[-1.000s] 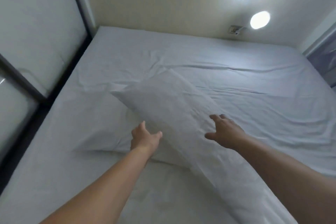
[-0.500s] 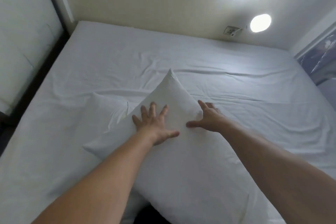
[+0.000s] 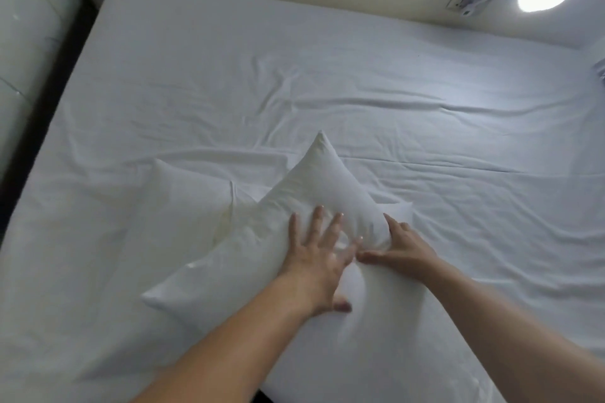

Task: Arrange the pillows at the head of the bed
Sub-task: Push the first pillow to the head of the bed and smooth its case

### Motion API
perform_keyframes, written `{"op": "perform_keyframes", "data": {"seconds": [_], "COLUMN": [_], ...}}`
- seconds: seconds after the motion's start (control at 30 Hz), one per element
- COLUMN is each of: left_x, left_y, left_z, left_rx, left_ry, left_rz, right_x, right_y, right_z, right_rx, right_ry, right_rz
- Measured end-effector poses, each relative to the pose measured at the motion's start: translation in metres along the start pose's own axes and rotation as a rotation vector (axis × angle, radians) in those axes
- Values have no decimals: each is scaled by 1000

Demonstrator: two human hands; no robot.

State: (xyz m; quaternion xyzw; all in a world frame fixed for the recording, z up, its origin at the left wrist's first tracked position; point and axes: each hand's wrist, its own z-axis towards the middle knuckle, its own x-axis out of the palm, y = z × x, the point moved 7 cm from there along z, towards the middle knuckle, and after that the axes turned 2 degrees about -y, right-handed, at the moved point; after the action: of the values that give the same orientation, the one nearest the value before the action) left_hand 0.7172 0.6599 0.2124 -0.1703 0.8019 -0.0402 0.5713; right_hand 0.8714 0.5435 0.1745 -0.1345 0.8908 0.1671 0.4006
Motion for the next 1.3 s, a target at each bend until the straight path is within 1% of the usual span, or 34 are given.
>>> {"op": "perform_keyframes", "data": {"seconds": [0.03,0.07,0.1,0.13,0.17,0.2,0.23,0.3,0.37,0.4,0.47,0.53,0.6,0.67,0.7,0.73,0.77,0.8,0.83,0.9,0.97,1.03,1.13,1.2,1.3], "left_x": [13,26,38,42,39,31,22,13,4,-6,-36,-75,-123,-170,-193,-215,-234,-247,-252,-239,-214,-184,-130,-96,-47], "left_y": [-14,-21,-21,-18,-14,-9,-6,4,14,22,30,43,68,105,126,151,178,203,224,248,254,260,274,274,272], "left_z": [-11,-21,-29,-35,-39,-40,-41,-45,-46,-45,-45,-48,-45,-31,-23,-16,-8,-1,4,14,12,4,-12,-25,-38], "left_rx": [122,203,241,269,293,306,333,389,441,442,459,471,399,266,180,65,-73,-202,-307,-389,-413,-430,-493,-491,-476], "left_ry": [73,167,241,268,224,137,2,-188,-265,-275,-315,-418,-551,-638,-678,-724,-732,-705,-645,-472,-364,-284,-80,51,199], "left_rz": [59,140,225,284,309,308,309,287,202,182,158,121,85,104,142,177,194,200,178,153,185,180,-24,-74,-110], "right_x": [1,0,-2,-5,-6,-9,-12,-18,-30,-39,-65,-103,-151,-205,-230,-250,-262,-267,-264,-243,-208,-171,-119,-88,-46], "right_y": [2,5,9,13,17,21,28,44,64,76,99,131,174,229,258,287,313,334,351,366,364,347,306,273,230], "right_z": [1,3,5,6,8,9,9,8,6,6,6,3,4,8,10,11,13,13,14,16,21,30,47,56,68], "right_rx": [14,29,45,56,65,68,61,11,-48,-74,-123,-172,-236,-321,-371,-419,-459,-487,-505,-519,-522,-506,-448,-402,-350], "right_ry": [-17,-58,-105,-146,-178,-208,-233,-269,-274,-273,-275,-281,-351,-502,-576,-624,-645,-648,-635,-572,-475,-372,-222,-117,1], "right_rz": [18,44,71,95,114,136,160,193,183,162,99,25,-12,16,23,9,-24,-76,-148,-280,-324,-312,-300,-309,-343]}}
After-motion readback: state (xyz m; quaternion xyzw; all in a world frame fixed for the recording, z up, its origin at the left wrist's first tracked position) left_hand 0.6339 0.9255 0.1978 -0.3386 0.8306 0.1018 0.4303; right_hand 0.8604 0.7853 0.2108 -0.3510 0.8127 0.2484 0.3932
